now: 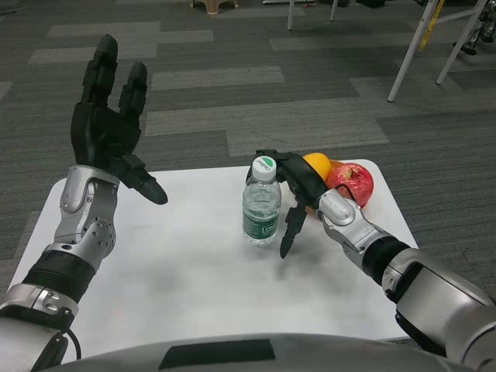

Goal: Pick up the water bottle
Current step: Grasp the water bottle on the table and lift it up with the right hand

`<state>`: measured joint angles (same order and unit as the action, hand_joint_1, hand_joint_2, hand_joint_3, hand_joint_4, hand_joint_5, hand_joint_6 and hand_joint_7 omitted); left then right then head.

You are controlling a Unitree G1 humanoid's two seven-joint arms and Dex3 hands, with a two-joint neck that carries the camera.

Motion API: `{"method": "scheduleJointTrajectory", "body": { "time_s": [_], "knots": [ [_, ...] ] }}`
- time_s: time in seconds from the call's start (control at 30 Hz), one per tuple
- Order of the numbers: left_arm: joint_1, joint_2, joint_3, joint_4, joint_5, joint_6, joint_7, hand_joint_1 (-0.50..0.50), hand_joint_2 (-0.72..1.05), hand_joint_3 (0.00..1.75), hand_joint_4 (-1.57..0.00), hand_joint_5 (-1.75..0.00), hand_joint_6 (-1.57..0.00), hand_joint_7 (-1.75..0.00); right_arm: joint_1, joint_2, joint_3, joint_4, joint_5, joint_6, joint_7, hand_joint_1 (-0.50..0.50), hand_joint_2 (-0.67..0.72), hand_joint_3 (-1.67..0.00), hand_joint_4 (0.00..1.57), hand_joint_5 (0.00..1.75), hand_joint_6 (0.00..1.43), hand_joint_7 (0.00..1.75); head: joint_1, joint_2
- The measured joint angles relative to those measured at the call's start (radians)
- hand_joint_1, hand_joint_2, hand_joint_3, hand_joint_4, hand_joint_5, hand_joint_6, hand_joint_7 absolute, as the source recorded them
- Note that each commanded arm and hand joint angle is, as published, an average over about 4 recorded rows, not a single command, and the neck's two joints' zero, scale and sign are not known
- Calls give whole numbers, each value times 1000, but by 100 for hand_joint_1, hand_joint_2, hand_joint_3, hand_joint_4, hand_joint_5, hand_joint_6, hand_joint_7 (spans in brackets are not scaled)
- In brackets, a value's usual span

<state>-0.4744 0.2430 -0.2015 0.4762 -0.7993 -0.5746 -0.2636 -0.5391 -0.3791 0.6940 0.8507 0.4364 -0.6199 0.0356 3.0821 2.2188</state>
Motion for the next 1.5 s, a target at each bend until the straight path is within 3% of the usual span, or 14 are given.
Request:
{"method": "scheduleJointTrajectory", "body": {
  "time_s": [0.1,0.23,0.33,0.4,0.53,0.73,1.03,1.2,1.5],
  "knots": [
    [-1,0,0,0,0,0,0,-48,-72,4,0,0,0,0,8,0,-5,-5,0,0,1,-46,41,0,2,141,4,148,1,2],
    [-1,0,0,0,0,0,0,-48,-72,9,0,0,0,0,20,0,-7,-5,0,0,2,-46,47,0,0,48,0,99,4,5],
    [-1,0,0,0,0,0,0,-48,-72,9,0,0,0,0,22,3,-7,-2,0,0,2,-46,47,0,0,19,0,77,5,6],
    [-1,0,0,0,0,0,0,-48,-72,9,0,0,0,0,22,7,-7,2,0,0,2,-46,47,0,0,10,0,66,6,6],
    [-1,0,-1,0,0,0,0,-48,-72,9,0,0,0,0,23,21,2,13,0,0,3,-46,47,0,0,0,0,47,4,7],
    [-1,0,-3,0,0,0,0,-48,-72,9,0,0,0,0,23,44,22,21,0,0,3,-46,47,0,0,0,0,21,1,4],
    [-1,0,-4,0,0,0,0,-48,-72,4,0,0,0,0,23,73,49,58,1,-1,2,-46,53,0,0,0,0,30,-5,-1],
    [-1,0,-5,0,0,0,0,-48,-72,7,0,0,0,0,23,79,49,62,1,-1,2,-46,53,0,0,0,0,56,-3,-3],
    [-1,0,-5,-1,0,0,0,-48,-72,4,0,0,0,0,23,80,49,62,0,-1,1,-46,68,0,0,0,0,40,-1,-4]
  ]
}}
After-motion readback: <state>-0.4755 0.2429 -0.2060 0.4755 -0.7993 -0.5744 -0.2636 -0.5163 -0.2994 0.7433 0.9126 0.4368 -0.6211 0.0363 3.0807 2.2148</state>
